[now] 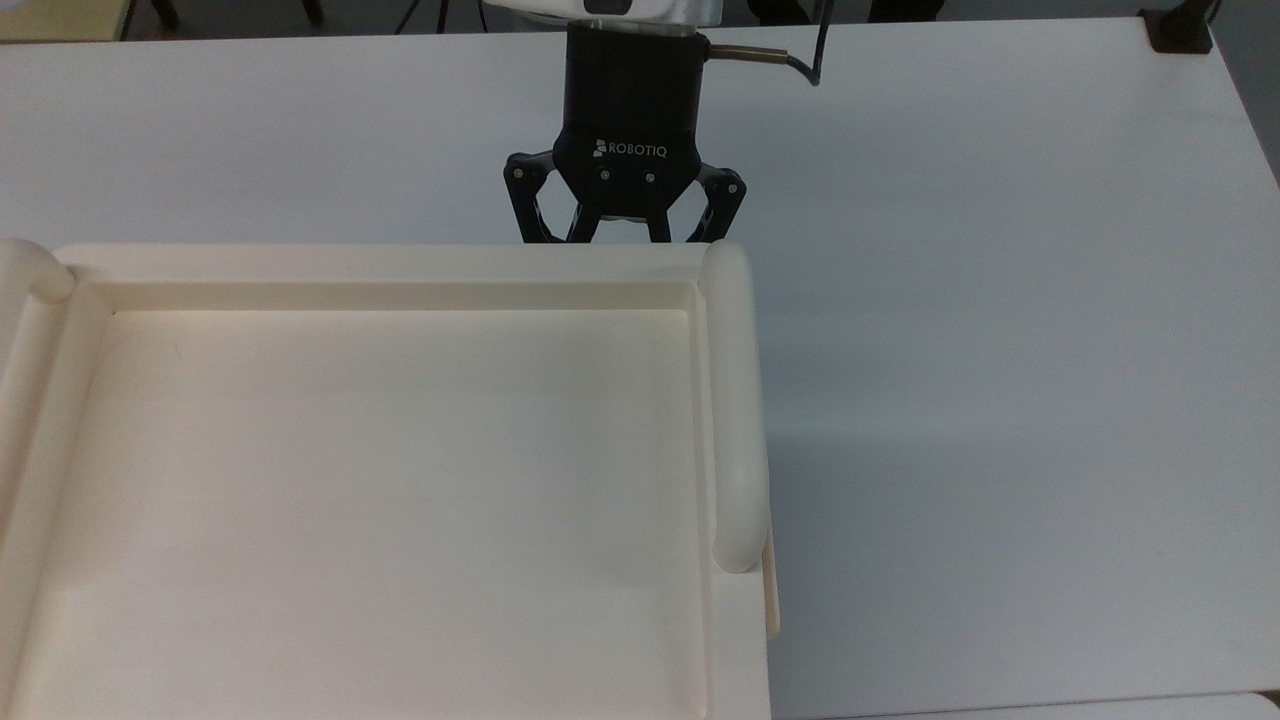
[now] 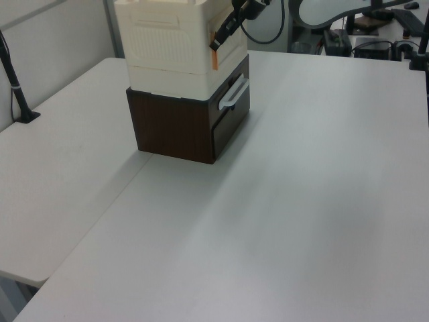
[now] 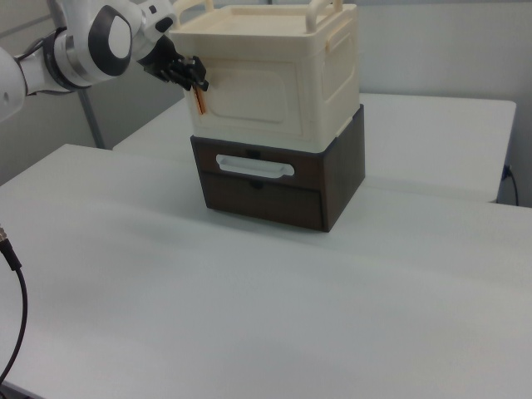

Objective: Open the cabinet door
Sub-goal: 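Close the gripper on the door edge near the orange handle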

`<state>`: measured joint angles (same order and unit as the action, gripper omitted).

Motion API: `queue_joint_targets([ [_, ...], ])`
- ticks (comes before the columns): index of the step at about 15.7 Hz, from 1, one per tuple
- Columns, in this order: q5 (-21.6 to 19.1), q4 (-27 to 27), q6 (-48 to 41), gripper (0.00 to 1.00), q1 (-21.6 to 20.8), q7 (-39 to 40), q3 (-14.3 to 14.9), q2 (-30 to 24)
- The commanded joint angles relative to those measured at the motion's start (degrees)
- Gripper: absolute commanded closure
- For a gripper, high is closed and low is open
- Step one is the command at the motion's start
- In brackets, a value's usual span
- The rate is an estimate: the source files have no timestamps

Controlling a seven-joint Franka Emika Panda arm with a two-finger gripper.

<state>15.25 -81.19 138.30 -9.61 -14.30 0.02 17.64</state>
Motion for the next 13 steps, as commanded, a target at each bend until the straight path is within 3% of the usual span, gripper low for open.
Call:
queue_joint_targets([
  [1, 1.53, 0.68, 1.27, 0.58, -0.5, -1.7, 0.34, 0.55],
  [3, 1.45, 0.68, 1.18, 0.63, -0.5, -2.14, 0.34, 0.55],
  [7, 1.36, 0.51, 1.09, 0.84, -0.41, -2.05, 0.34, 0.38],
  [13, 1.27, -0.63, -1.1, 0.88, -0.15, -1.7, 0.68, -0.33],
])
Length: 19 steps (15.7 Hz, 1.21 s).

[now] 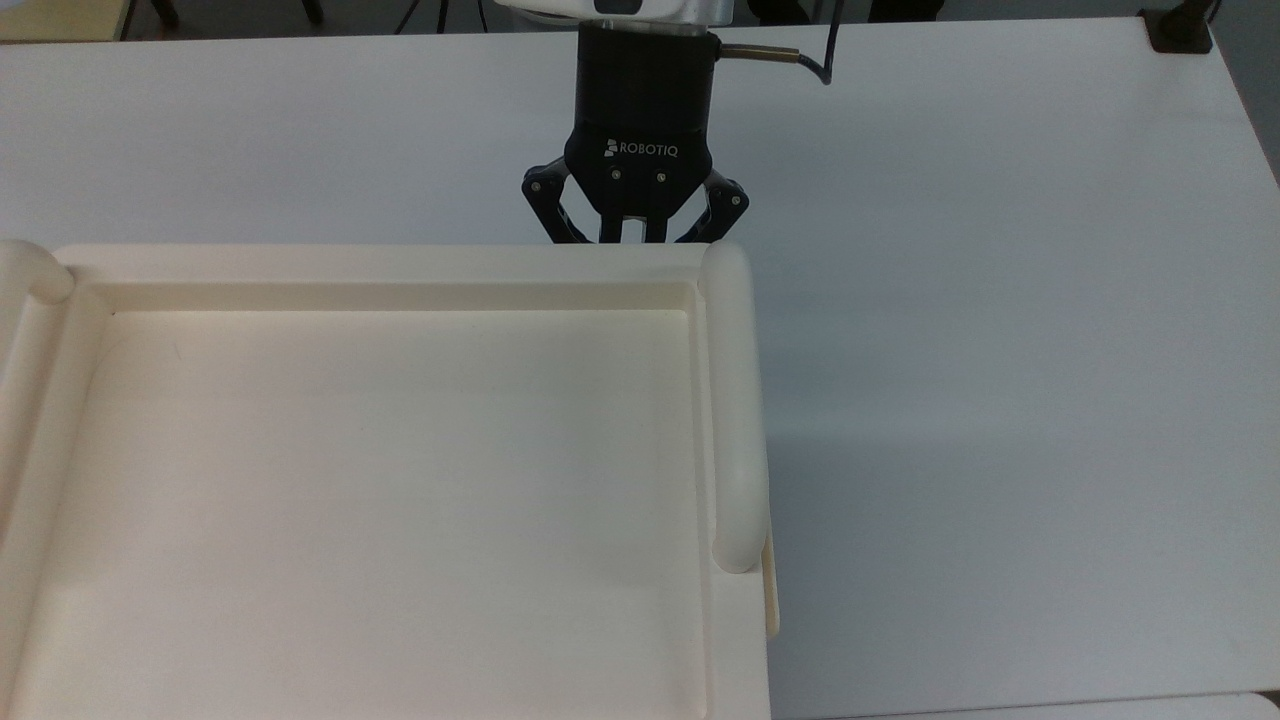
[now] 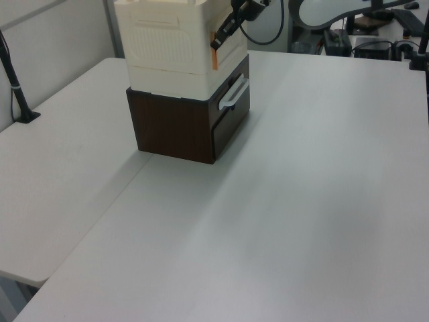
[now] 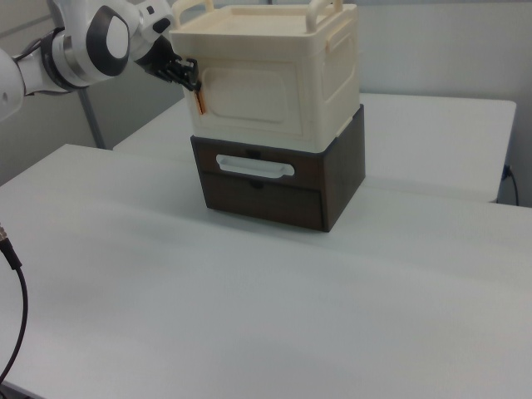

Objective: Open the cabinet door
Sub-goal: 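Close the gripper on the door edge near the orange handle, then pull the door edge outward, swinging the door open on its hinge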

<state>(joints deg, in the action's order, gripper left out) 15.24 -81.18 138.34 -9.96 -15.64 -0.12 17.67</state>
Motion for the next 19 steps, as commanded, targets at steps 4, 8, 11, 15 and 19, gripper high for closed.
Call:
queue_joint_targets([
  [4, 0.68, -0.73, -7.19, 0.87, 0.64, 0.34, 1.0, -1.49],
  [8, 0.23, -0.73, -16.94, 0.76, 1.08, 1.14, 0.65, -3.52],
  [11, -5.37, -0.64, -23.18, 0.0, 1.17, 3.15, 1.35, -5.53],
  [15, -6.8, -0.12, -33.9, 0.0, 2.22, 7.98, 1.36, -8.96],
  [19, -7.58, 1.28, -37.44, 0.0, 3.98, 10.8, 1.36, -13.8],
])
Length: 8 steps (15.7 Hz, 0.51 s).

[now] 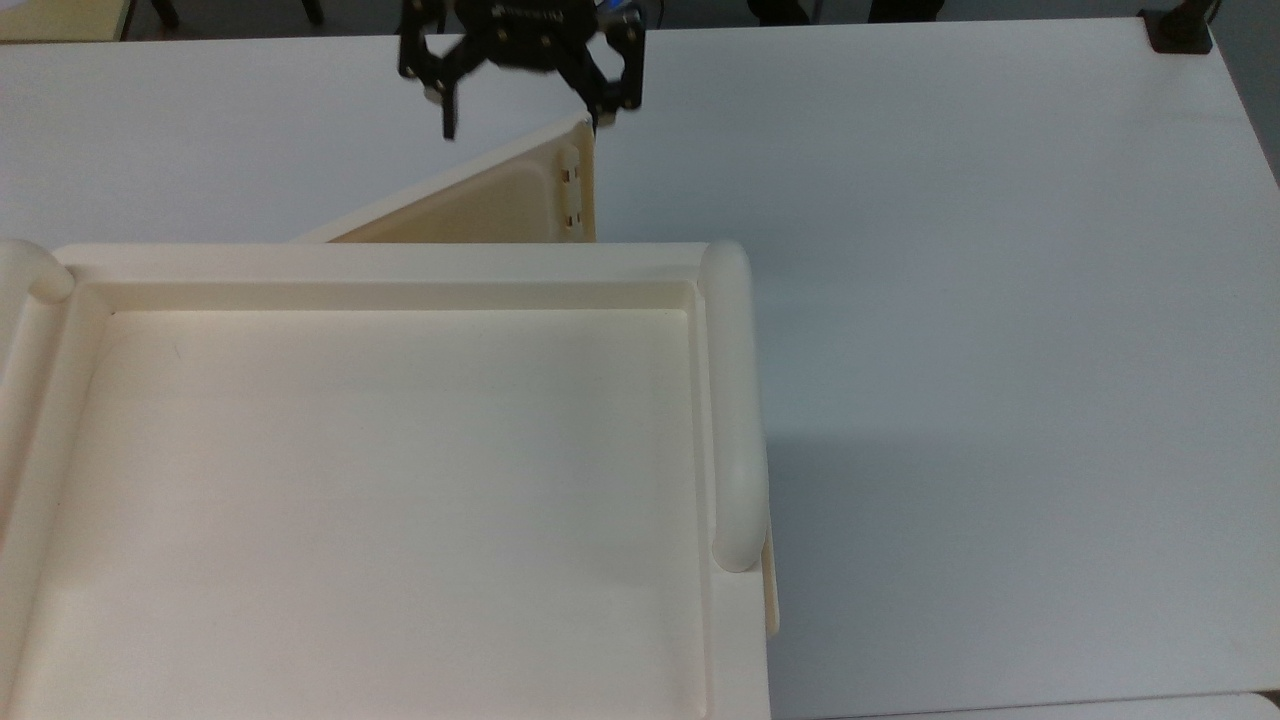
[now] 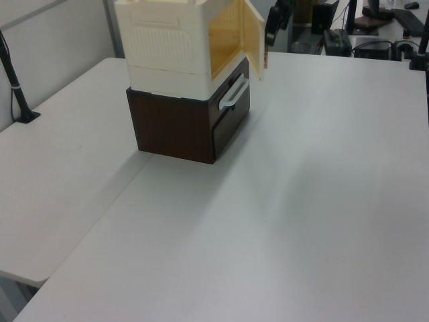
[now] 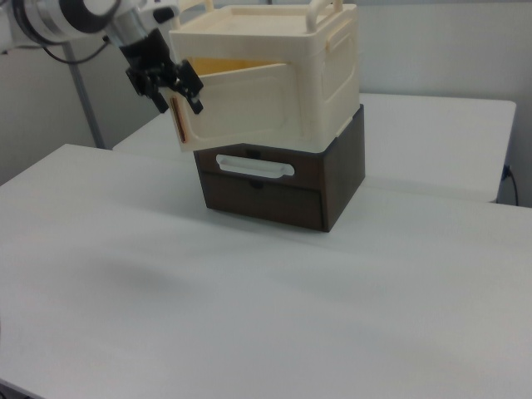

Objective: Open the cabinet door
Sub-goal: 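Pull the door edge outward, swinging the door open on its hinge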

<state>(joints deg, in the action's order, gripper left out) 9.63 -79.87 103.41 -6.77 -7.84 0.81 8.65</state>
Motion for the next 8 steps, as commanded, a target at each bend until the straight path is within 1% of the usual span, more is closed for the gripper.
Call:
queue_joint_targets([
  [1, -2.68, 1.02, -2.6, 0.0, 1.06, 3.18, 0.42, -5.14],
  [4, -4.18, 3.83, -1.64, 0.0, 0.89, 4.59, 0.34, -5.05],
  [8, -4.53, 3.84, 3.44, 0.0, -0.51, 4.59, -0.72, -4.61],
])
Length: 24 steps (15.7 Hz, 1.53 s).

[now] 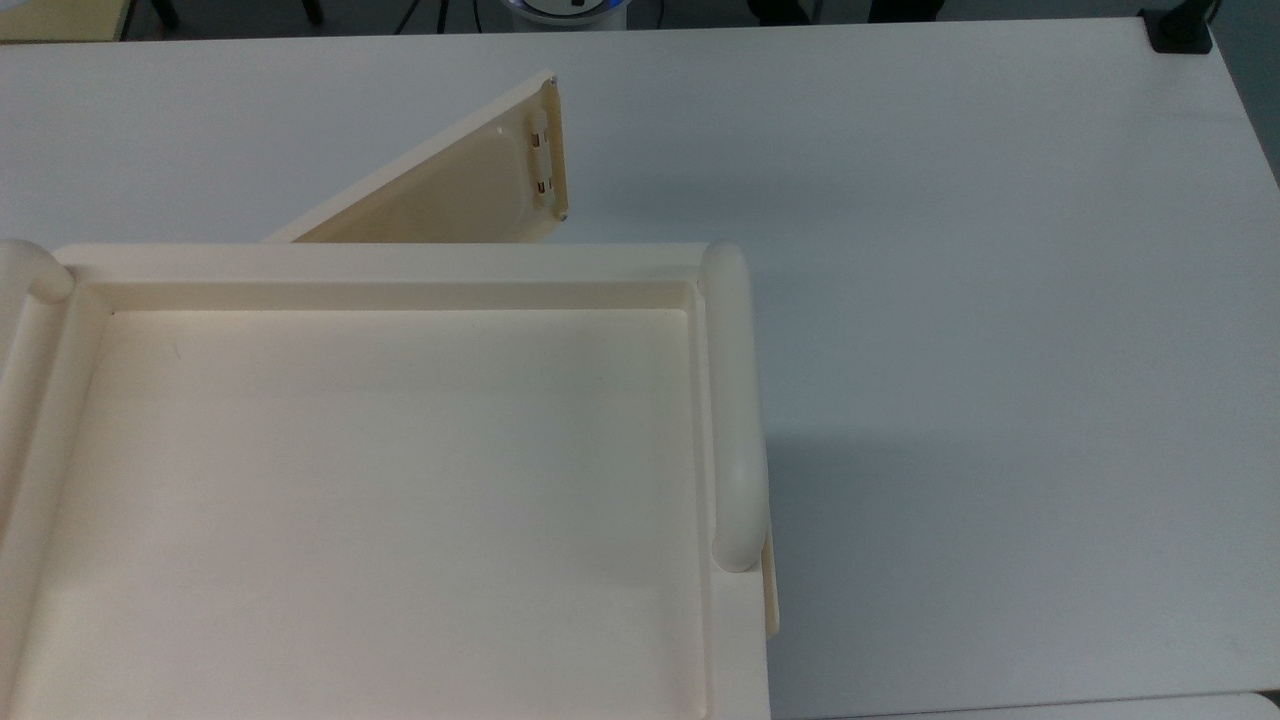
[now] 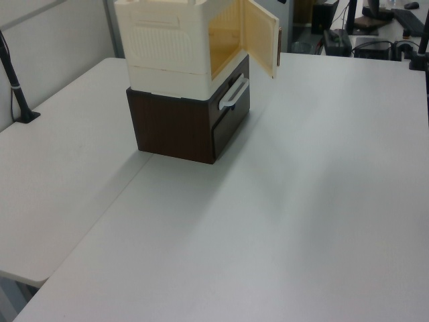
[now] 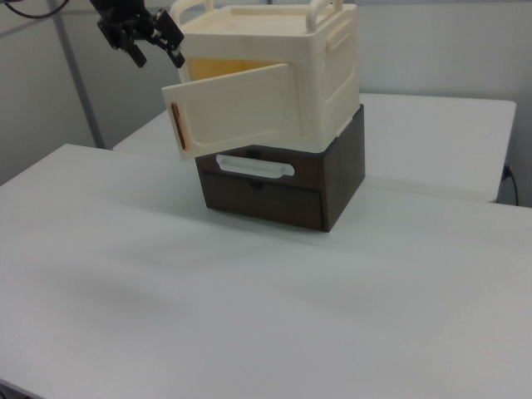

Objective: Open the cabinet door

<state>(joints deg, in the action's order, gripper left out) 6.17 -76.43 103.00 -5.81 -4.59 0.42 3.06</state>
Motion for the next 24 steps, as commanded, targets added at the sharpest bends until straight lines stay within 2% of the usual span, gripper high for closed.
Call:
queue_joint_targets([
  [1, -1.51, 0.14, 7.0, 0.0, -2.7, 1.25, -0.51, 1.68],
  [5, -1.6, -1.01, 13.27, 0.0, -4.47, 1.51, -0.51, 5.72],
  [10, -0.81, -2.93, 12.75, 0.0, -3.6, 2.3, 0.19, 6.88],
  [12, -0.46, -4.95, 10.74, 0.0, -2.46, 3.09, 0.37, 6.61],
  [15, -0.72, -4.52, 2.32, 0.0, 0.79, 8.26, 0.9, 5.91],
  [17, -1.16, -4.43, -0.25, 0.0, 2.2, 10.47, 0.9, 5.3],
  [24, -1.34, -5.05, -5.08, 0.0, 2.29, 9.51, 0.81, 5.29],
])
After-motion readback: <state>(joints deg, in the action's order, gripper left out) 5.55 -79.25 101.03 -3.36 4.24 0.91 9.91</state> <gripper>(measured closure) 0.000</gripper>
